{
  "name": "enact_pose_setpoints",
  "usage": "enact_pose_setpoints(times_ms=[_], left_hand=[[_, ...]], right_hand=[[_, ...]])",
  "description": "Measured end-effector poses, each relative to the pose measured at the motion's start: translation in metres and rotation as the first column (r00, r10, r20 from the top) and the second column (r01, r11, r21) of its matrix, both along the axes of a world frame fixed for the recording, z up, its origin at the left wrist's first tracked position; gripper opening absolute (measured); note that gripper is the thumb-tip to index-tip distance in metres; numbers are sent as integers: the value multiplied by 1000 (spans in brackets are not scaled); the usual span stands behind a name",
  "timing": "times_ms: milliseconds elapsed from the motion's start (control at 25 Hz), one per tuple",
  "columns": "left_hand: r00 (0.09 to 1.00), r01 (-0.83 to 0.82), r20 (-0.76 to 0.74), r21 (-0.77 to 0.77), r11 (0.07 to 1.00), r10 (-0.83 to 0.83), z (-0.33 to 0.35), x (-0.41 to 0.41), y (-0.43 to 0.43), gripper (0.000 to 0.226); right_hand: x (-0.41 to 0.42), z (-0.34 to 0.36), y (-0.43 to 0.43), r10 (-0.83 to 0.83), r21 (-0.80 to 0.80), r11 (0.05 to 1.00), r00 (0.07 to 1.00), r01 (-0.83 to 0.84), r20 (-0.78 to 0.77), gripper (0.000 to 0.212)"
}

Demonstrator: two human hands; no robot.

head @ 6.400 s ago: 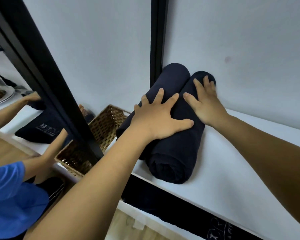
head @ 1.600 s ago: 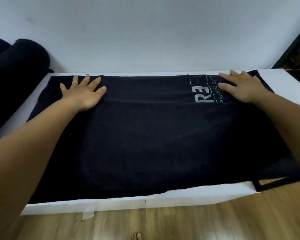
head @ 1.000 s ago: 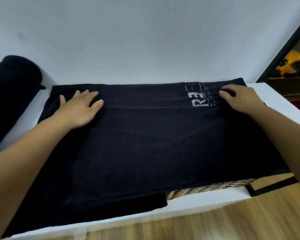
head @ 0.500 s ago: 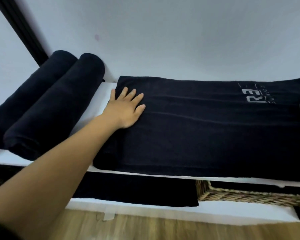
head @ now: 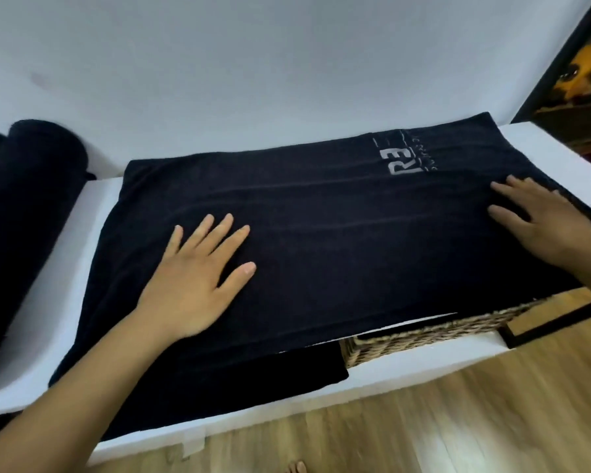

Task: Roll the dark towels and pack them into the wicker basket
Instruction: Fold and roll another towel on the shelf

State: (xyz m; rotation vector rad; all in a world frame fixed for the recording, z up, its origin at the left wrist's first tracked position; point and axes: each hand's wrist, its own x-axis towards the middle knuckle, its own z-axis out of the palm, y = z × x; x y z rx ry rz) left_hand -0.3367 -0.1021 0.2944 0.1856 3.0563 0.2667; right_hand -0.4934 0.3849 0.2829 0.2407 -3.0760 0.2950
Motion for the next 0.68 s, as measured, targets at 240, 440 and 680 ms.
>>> enact_pose_setpoints(times_ms=[240, 440, 680], left_hand=[[902, -225, -332, 190, 956, 278, 1, 42, -34, 32], [934, -186, -273, 181, 966, 231, -3, 112, -60, 41], [939, 19, -335, -154, 988, -70, 15, 146, -83, 43]], right_hand=[[19, 16, -14, -105, -249, 967, 978, 58, -180, 46], [15, -8, -4, 116, -313, 929, 960, -196, -254, 25], [37, -38, 14, 351, -365, 853, 928, -372, -125, 39]])
